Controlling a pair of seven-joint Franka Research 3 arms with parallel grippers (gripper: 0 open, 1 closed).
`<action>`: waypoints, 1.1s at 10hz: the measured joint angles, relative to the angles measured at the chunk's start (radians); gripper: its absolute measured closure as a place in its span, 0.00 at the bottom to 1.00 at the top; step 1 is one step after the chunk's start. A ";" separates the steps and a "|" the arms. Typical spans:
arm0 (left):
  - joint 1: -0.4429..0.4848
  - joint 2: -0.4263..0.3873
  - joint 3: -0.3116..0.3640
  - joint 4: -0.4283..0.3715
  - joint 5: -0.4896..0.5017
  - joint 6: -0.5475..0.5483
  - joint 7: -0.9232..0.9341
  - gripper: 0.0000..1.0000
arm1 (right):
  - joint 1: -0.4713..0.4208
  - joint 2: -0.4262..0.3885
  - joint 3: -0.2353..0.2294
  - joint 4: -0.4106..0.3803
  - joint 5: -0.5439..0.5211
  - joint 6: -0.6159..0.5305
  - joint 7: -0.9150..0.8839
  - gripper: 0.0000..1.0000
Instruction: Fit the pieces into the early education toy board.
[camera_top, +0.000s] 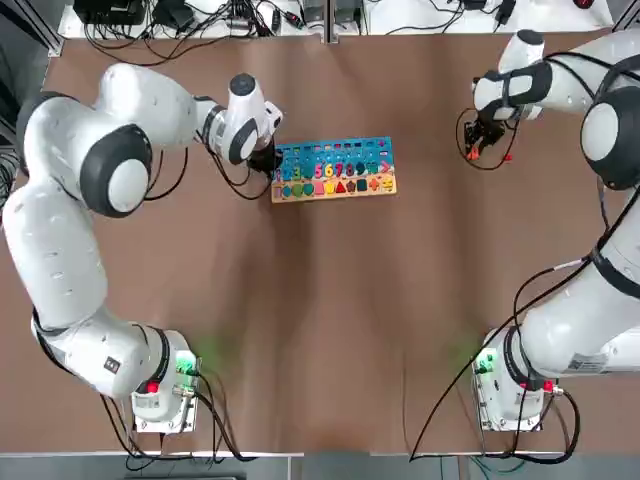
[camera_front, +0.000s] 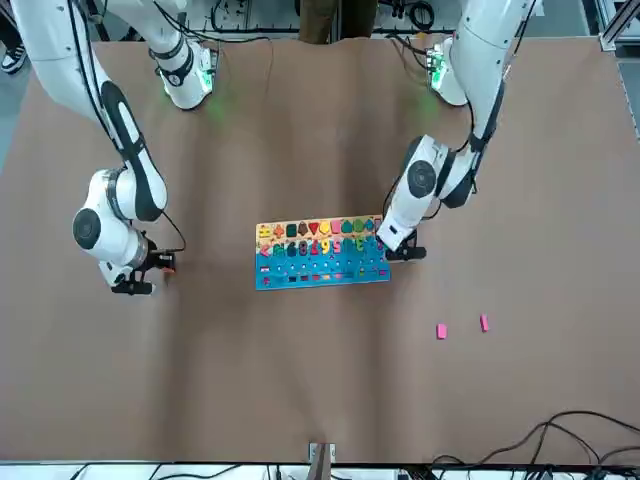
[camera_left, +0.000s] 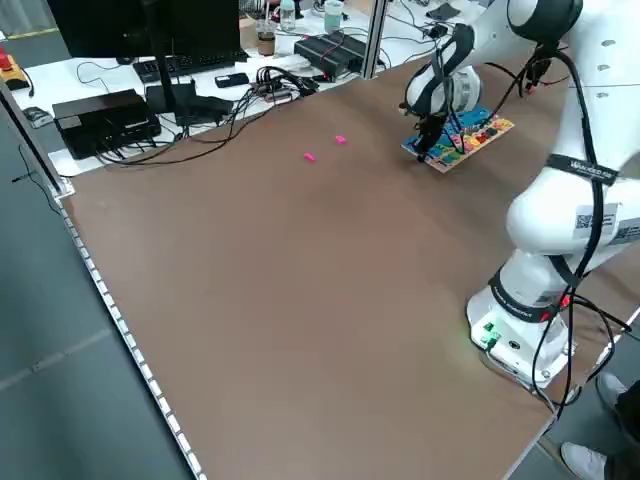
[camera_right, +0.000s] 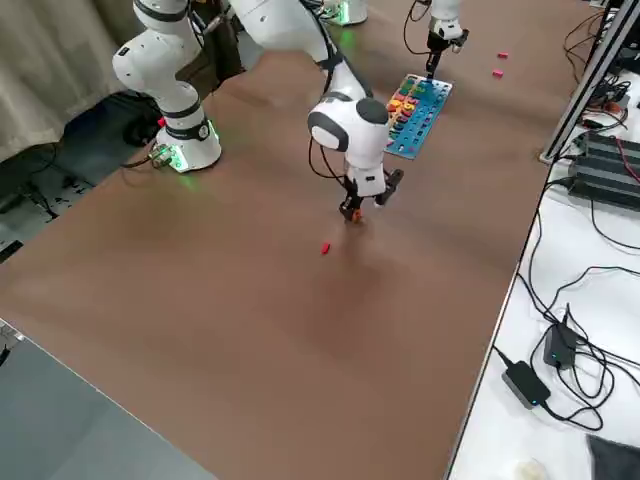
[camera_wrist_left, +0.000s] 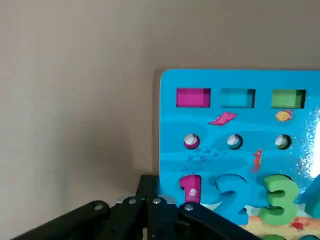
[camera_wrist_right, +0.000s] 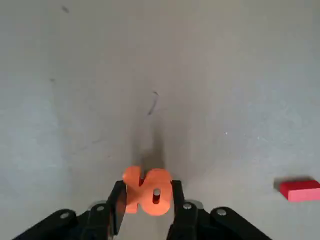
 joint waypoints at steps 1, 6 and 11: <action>-0.039 0.021 0.022 0.040 0.000 -0.021 -0.024 0.99 | 0.008 -0.027 0.002 0.030 0.000 -0.056 0.000 0.59; -0.075 0.070 0.036 0.128 0.000 -0.051 -0.076 0.99 | 0.090 -0.118 0.037 0.084 0.032 -0.160 0.154 0.59; -0.187 0.106 0.112 0.189 0.000 -0.062 -0.111 0.99 | 0.126 -0.123 0.065 0.146 0.078 -0.247 0.221 0.59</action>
